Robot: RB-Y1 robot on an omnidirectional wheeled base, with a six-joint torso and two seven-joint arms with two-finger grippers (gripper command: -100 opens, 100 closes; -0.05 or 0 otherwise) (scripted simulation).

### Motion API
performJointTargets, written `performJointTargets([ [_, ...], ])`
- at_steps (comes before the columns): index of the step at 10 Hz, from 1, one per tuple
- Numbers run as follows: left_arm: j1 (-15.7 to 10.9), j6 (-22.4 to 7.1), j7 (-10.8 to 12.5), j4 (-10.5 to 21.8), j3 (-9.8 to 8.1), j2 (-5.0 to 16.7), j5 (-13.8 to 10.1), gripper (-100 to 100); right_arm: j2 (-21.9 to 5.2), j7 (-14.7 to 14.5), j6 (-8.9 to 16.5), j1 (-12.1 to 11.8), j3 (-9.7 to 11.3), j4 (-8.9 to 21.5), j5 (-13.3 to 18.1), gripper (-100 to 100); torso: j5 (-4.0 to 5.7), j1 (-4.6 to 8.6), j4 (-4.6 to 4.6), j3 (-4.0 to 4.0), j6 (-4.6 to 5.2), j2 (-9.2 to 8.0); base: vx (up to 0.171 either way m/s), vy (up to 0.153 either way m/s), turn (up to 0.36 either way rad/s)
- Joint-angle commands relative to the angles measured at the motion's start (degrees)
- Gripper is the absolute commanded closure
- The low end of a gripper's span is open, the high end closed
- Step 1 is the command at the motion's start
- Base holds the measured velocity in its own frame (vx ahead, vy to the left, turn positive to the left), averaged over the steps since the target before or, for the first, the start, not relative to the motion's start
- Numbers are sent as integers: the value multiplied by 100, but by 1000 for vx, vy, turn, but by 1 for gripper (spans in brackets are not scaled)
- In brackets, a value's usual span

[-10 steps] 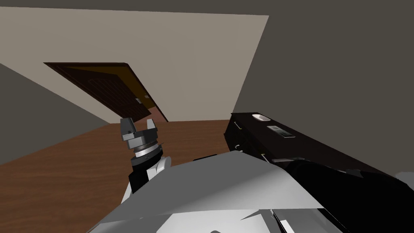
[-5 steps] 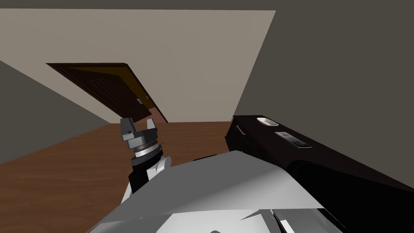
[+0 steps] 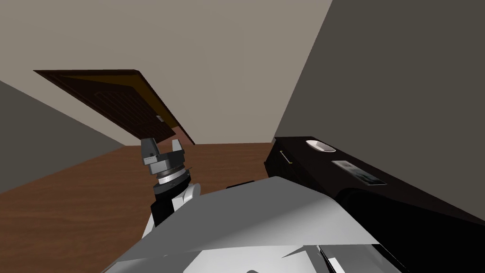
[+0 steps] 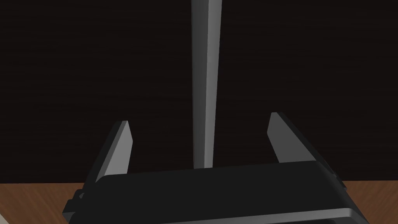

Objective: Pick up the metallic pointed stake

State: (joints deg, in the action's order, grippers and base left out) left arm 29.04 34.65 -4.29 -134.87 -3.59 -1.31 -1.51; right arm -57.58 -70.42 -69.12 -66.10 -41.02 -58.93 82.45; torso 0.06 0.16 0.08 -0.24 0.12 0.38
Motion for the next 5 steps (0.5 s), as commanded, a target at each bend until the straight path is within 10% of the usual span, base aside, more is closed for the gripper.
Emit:
performJointTargets([
  [1,0,0,0,0,0,0,0,0,0,0,0,0,0,0,0,0,0,0,0,0,0,0,10,-3,3],
  [2,0,0,0,0,0,0,0,0,-5,191,125,150,172,88,7,-100,-1,-4,-4,10,1,-16,-95,32,233],
  [5,-3,-1,0,1,1,0,0,0,3,328,218,243,290,112,18,-100,-3,-12,-21,52,2,-87,-134,20,168],
])
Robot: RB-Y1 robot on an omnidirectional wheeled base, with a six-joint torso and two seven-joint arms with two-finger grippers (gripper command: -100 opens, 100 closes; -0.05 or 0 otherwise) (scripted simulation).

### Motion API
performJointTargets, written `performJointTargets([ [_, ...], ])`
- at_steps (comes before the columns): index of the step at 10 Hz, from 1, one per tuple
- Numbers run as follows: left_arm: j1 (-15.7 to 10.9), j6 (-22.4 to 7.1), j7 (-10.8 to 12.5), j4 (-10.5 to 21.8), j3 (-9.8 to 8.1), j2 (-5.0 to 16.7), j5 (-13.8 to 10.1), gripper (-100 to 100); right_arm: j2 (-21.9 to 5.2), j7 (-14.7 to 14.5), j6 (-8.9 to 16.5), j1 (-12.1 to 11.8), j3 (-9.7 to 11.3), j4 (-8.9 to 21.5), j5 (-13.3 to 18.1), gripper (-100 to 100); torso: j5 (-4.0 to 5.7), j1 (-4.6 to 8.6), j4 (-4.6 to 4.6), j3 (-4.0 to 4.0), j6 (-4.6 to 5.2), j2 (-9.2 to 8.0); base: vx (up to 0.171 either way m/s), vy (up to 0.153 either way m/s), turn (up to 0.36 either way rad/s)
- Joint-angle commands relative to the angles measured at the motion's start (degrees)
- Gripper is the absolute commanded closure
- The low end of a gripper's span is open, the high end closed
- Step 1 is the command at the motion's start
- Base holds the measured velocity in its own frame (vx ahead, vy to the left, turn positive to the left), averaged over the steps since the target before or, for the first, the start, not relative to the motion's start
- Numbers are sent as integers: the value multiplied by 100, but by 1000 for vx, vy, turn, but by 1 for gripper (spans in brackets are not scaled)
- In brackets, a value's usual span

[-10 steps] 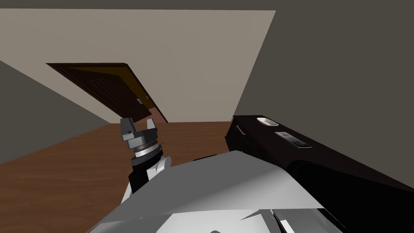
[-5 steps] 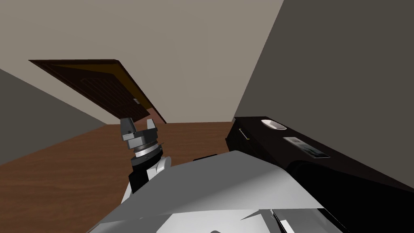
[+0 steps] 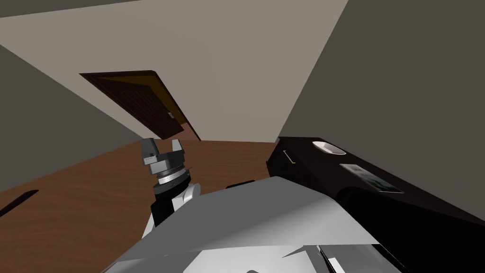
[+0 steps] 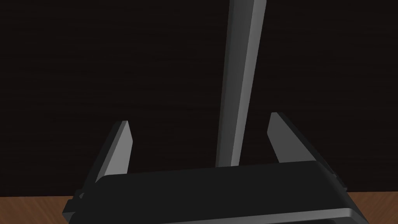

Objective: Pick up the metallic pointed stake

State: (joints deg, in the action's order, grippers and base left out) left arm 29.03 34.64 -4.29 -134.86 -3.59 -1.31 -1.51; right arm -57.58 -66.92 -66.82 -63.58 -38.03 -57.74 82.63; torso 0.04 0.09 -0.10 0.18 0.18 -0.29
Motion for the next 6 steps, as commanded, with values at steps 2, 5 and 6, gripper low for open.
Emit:
performJointTargets([
  [2,0,0,0,0,0,0,0,0,1,-2,-1,-2,-1,0,0,100,1,2,5,-13,-2,20,-11,1,-12],
  [5,1,0,0,0,0,0,0,0,4,4,-1,-2,-2,3,-2,100,2,4,10,-23,-5,37,-1,0,4],
  [6,1,0,0,0,0,0,0,0,4,4,-1,-2,-2,3,-2,0,1,4,11,-23,-5,38,0,0,0],
])
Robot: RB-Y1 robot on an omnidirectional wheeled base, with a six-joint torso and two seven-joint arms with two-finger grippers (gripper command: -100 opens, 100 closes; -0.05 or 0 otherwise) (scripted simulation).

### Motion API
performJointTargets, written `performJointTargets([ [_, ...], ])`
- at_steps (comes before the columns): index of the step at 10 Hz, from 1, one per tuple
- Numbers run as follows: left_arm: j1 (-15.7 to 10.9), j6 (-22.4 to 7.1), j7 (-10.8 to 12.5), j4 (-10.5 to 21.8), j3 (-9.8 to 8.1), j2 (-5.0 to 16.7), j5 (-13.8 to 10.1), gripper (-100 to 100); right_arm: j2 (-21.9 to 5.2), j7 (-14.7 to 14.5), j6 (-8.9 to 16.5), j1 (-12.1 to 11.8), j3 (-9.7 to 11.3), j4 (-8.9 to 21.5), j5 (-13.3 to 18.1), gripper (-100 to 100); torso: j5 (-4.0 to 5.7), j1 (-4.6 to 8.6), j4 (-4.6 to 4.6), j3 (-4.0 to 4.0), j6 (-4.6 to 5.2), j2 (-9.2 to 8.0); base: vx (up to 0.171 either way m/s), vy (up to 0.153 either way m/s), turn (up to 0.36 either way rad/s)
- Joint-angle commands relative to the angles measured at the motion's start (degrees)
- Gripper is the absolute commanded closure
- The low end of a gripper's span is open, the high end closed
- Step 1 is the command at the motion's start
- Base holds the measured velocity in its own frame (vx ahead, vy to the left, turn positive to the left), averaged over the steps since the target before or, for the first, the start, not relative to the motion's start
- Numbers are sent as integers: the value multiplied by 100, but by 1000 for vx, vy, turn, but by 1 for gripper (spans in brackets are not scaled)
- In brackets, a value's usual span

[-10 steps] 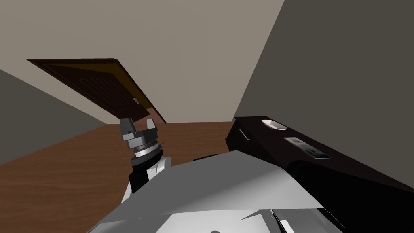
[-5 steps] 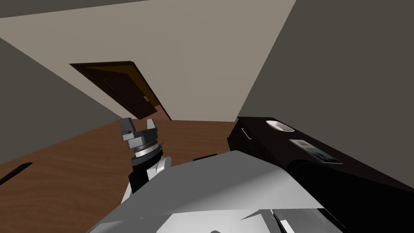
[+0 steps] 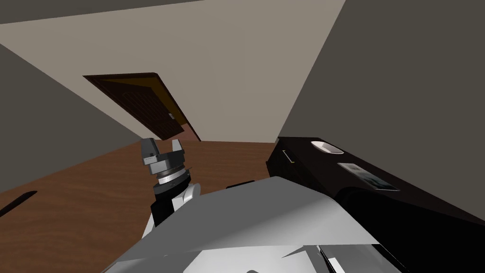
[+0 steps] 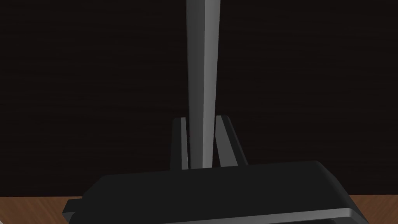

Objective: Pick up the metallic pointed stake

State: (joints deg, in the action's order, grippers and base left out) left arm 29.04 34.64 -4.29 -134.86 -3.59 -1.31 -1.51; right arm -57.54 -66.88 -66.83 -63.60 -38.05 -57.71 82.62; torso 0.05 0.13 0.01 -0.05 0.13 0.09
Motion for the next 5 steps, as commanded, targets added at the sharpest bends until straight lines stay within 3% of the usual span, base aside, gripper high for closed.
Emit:
performJointTargets([
  [1,0,0,0,0,0,0,0,0,-9,-163,-104,-100,-125,-34,-10,100,0,0,0,0,0,0,94,-21,-250],
  [3,2,0,0,0,-1,0,0,0,-4,-353,-228,-250,-298,-125,-17,100,-1,2,10,-24,11,42,161,-29,-237],
  [4,2,0,0,0,-1,0,0,0,1,-279,-179,-213,-240,-105,-10,100,-1,5,12,-31,2,52,61,-11,-30],
  [5,0,0,0,0,0,0,0,0,0,-299,-194,-222,-250,-110,-9,0,2,4,9,-22,-5,35,10,0,10],
])
